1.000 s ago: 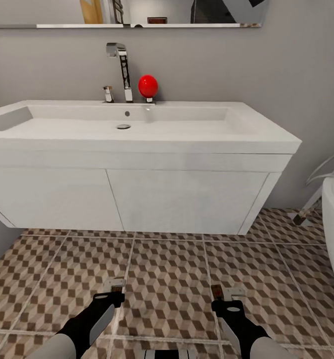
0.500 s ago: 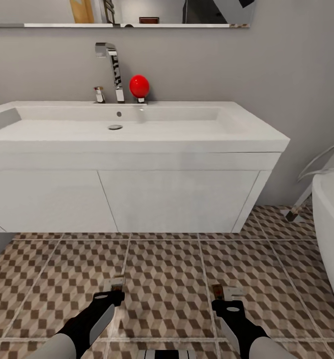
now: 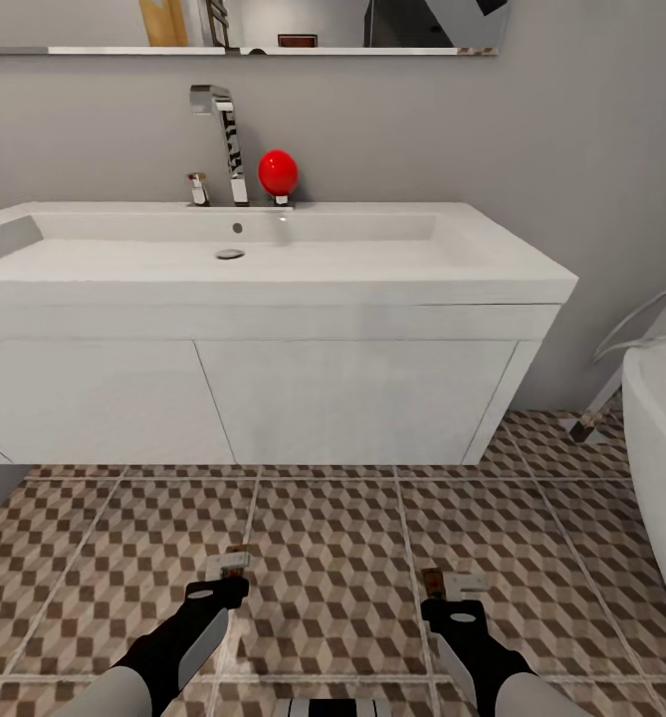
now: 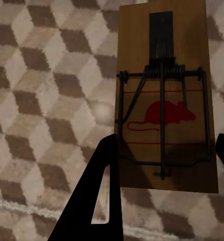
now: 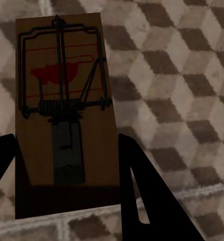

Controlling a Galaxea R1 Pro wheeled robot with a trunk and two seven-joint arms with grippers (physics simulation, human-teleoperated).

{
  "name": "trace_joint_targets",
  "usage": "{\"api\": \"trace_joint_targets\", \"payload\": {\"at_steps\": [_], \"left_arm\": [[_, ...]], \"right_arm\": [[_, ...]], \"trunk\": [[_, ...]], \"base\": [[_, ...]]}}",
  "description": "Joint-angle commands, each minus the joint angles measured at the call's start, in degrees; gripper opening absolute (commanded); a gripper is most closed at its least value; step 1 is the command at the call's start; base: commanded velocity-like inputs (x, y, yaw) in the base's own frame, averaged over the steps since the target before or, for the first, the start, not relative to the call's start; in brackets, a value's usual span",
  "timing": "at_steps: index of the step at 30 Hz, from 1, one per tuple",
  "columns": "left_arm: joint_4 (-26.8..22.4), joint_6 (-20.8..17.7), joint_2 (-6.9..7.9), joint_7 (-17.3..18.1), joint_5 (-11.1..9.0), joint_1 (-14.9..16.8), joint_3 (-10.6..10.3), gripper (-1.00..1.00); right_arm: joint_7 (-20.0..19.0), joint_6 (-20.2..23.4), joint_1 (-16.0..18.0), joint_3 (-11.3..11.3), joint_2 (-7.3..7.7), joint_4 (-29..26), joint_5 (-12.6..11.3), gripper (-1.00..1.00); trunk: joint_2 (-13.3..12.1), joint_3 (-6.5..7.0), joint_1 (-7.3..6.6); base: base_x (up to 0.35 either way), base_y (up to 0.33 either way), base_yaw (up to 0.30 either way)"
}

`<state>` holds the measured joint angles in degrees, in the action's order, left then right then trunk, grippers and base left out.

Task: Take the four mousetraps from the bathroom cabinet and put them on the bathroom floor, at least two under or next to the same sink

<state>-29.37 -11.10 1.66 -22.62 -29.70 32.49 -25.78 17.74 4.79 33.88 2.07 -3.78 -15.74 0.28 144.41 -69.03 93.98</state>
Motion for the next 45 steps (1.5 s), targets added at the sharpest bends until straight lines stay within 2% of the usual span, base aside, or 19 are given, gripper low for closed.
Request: {"api": "trace_joint_targets", "payload": {"at_steps": [1, 11, 18, 32, 45], "left_arm": [[-0.09, -0.29, 0.06, -0.50, -0.36, 0.03, -0.49, -1.00], [0.16, -0.22, 0.01, -0.46, -0.36, 0.02, -0.42, -1.00], [0.50, -0.08, 0.01, -0.27, -0.44, 0.03, -0.34, -1.00], [0.55, -0.15, 0.09, -0.15, -0.57, 0.03, -0.19, -1.00], [0.54, -0.06, 0.02, -0.36, -0.56, 0.03, -0.16, -1.00]], "right_arm": [[0.36, 0.43, -0.02, 0.23, -0.03, -0.12, -0.13, -1.00], [0.34, 0.47, -0.02, 0.38, -0.06, -0.09, 0.06, -1.00], [0.29, 0.33, -0.04, 0.70, 0.28, -0.14, 0.42, -1.00], [0.17, 0.35, -0.05, 0.83, -0.09, -1.52, 0.60, -1.00], [2.17, 0.96, -0.05, 0.71, -0.25, -2.59, 0.52, -1.00]], "trunk": [[0.02, -0.05, -0.01], [0.02, -0.05, -0.01], [0.02, -0.05, -0.01], [0.02, -0.05, -0.01], [0.02, -0.05, -0.01]], "base": [[0.000, 0.000, 0.000], [0.045, 0.000, 0.000], [0.275, 0.000, 0.000], [0.306, 0.000, 0.000], [0.047, 0.000, 0.000]]}}
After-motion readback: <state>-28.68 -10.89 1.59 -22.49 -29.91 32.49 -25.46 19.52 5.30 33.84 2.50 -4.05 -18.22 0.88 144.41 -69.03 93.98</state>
